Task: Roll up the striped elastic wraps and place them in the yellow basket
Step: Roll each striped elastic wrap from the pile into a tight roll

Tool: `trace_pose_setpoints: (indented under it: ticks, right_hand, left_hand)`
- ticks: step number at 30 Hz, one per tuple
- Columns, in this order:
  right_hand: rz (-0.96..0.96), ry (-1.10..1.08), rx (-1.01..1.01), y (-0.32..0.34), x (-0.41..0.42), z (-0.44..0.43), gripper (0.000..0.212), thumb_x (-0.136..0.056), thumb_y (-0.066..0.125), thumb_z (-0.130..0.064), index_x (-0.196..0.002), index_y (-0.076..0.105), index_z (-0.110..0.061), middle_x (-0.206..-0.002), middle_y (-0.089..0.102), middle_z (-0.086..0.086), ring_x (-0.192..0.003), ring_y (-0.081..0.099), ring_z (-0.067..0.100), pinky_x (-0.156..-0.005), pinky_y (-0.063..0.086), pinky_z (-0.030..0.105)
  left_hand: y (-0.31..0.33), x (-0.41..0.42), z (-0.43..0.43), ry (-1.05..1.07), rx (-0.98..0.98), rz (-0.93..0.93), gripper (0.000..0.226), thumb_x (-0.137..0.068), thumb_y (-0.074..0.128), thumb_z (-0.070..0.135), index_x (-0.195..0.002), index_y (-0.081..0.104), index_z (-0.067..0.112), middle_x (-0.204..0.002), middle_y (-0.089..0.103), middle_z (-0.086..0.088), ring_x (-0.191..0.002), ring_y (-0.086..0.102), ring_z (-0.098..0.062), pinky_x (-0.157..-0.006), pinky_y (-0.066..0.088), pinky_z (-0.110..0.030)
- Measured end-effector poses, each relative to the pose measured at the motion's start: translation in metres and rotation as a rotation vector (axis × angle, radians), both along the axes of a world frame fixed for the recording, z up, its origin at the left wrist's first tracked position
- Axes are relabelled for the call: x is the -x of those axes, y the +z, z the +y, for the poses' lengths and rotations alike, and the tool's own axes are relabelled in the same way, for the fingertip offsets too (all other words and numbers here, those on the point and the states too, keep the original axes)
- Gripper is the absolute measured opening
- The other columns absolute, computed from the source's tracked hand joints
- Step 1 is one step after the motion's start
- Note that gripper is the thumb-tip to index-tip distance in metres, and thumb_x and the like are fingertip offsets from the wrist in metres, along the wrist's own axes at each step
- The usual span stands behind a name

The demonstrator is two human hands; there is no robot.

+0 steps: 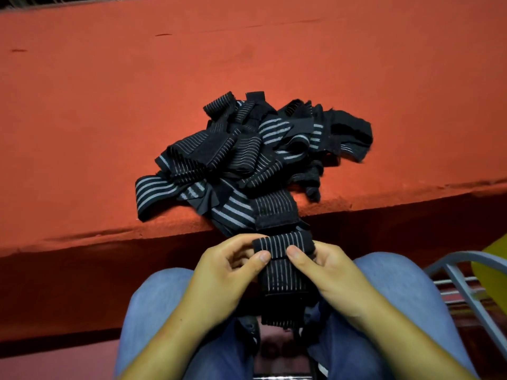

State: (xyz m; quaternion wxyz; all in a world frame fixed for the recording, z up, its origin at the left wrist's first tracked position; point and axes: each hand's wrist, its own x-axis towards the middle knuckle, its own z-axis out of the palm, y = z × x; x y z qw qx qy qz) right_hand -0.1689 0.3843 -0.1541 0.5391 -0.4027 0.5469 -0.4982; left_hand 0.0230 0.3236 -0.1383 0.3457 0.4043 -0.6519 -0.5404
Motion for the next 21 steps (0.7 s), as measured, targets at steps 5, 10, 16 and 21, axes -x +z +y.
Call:
trace_pose_setpoints:
  ticks: [5,10,16,21]
  right_hand:
    - [-0.072,-0.029,-0.05,-0.023,0.008,-0.005,0.026,-0.091,0.065,-0.033,-0.103,0.08,-0.016,-0.102,0.08,0.011,-0.093,0.073,0.016,-0.078,0.056,0.026]
    - [-0.175,-0.034,-0.082,-0.034,0.007,-0.003,0.041,-0.084,0.064,-0.039,-0.101,0.076,-0.003,-0.095,0.08,0.014,-0.084,0.074,0.017,-0.068,0.056,0.024]
    - [-0.25,-0.025,-0.102,-0.041,0.015,0.001,0.03,-0.087,0.064,-0.036,-0.09,0.082,-0.012,-0.092,0.079,0.019,-0.079,0.075,0.02,-0.064,0.057,0.025]
    - [-0.254,-0.046,-0.105,-0.04,0.015,0.0,0.037,-0.085,0.067,-0.045,-0.098,0.08,-0.012,-0.097,0.078,0.021,-0.085,0.074,0.024,-0.074,0.057,0.033]
  left_hand:
    - [-0.023,0.012,-0.006,-0.02,-0.127,0.073,0.02,-0.092,0.075,0.02,-0.11,0.078,0.028,-0.105,0.079,-0.009,-0.098,0.074,-0.021,-0.086,0.058,-0.028]
    - [-0.03,0.013,-0.006,0.008,-0.184,0.091,0.021,-0.088,0.075,0.027,-0.108,0.079,0.028,-0.102,0.076,-0.02,-0.095,0.072,-0.021,-0.09,0.059,-0.038]
    - [-0.031,0.016,-0.005,0.011,-0.188,0.09,0.023,-0.085,0.075,0.026,-0.108,0.079,0.027,-0.1,0.076,-0.022,-0.092,0.071,-0.021,-0.087,0.058,-0.031]
    - [-0.03,0.018,-0.006,0.009,-0.222,0.12,0.026,-0.082,0.076,0.02,-0.108,0.08,0.021,-0.096,0.078,-0.015,-0.087,0.073,-0.017,-0.075,0.058,-0.024]
